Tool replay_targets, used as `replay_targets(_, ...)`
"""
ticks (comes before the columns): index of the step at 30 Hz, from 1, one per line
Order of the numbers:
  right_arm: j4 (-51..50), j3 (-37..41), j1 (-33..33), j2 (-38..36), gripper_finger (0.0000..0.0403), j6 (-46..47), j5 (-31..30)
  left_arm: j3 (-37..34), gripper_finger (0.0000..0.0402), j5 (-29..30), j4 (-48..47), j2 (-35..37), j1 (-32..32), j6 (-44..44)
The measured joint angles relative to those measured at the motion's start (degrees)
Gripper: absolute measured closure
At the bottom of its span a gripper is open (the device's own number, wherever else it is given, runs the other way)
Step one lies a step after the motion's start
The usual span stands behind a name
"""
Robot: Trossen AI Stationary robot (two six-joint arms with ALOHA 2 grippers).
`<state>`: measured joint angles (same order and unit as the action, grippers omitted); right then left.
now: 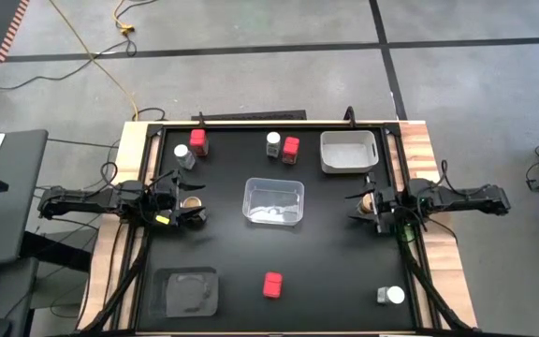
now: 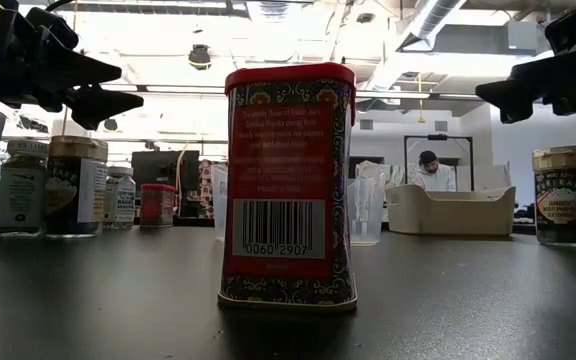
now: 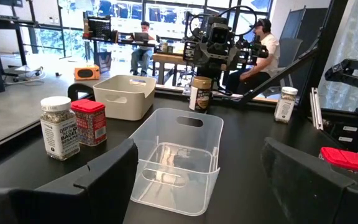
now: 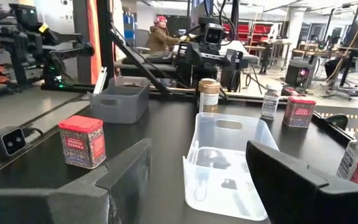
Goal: Sort spices by type
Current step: Put the gold seasoning bottle into the white bin
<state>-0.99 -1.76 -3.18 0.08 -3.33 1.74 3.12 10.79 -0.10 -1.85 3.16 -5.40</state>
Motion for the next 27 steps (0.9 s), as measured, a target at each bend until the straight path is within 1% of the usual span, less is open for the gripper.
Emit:
replay_targets(11, 0.44, 0.02, 0.06, 0.00, 0.0111, -0.15, -0.13, 0.00, 0.0074, 0.00, -0.02, 0.00, 0.00, 0.01)
replay_targets(15, 0.49, 0.02, 0.06, 0.00, 0.0111, 1.62, -0.17, 0.01, 0.0074, 0.01, -0.01, 0.00, 0.01, 0.00)
replay_targets(19, 3.60, -0.65, 0.06, 0.02, 0.0111, 1.80, -0.43, 0.00, 0.0074, 0.01, -0.02, 0.00, 0.00, 0.00)
replay_targets(21, 5.02, -2.98, 0.06, 0.02, 0.0112, 1.79, -2.39, 0.00, 0.0074, 0.00, 0.00, 0.00, 0.02, 0.01)
replay_targets(22, 5.10, -4.58, 0.06, 0.00, 0.0112, 1.80, -4.36, 0.00, 0.0074, 0.00, 0.00, 0.00, 0.00, -0.01)
replay_targets(25, 3.21, -10.55, 0.06, 0.87, 0.0112, 2.08, -10.15, 0.01, 0.0074, 0.00, 0.00, 0.00, 0.02, 0.00)
replay_targets(27, 1.03, -14.99, 0.09, 2.73, 0.0112, 3.06, -11.64, 0.02, 0.0074, 0.00, -0.02, 0.00, 0.02, 0.00)
